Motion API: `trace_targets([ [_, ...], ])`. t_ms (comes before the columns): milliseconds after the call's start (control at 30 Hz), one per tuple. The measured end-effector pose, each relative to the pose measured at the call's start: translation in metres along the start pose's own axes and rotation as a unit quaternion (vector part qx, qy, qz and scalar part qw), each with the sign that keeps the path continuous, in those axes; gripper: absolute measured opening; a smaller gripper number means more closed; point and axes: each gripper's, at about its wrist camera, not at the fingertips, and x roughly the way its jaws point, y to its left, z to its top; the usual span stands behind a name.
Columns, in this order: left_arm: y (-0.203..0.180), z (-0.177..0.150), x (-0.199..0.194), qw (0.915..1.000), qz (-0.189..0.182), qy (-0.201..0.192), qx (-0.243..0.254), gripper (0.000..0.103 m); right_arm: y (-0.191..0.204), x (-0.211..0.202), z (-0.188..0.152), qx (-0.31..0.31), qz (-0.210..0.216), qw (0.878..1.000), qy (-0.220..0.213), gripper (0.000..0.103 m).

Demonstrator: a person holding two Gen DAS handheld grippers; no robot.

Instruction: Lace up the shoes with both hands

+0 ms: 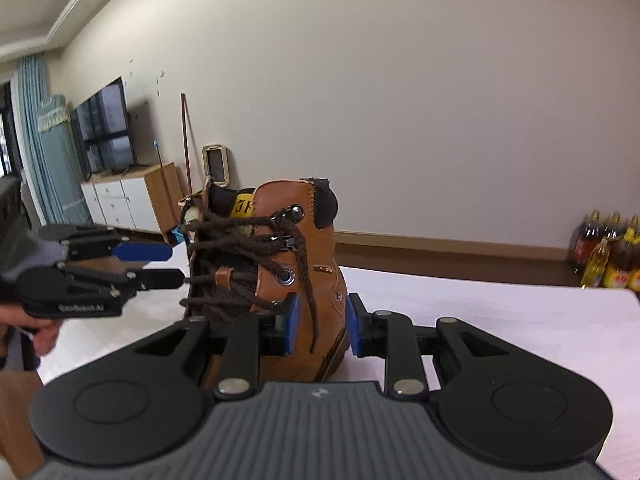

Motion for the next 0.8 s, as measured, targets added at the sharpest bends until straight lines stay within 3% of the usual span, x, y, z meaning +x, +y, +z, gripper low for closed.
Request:
trace_targets([
  [467, -0.013, 0.005, 0.006, 0.9998, 0.007, 0.008, 0.017, 0.046, -0.016, -0.009, -0.005, 0.019, -0.006, 1.0, 0.004, 0.029],
  [800, 0.0, 0.005, -0.008, 0.9976, -0.053, -0.043, 0.01, 0.046, -0.014, -0.014, -0.006, 0.014, 0.019, 1.0, -0.001, 0.029],
])
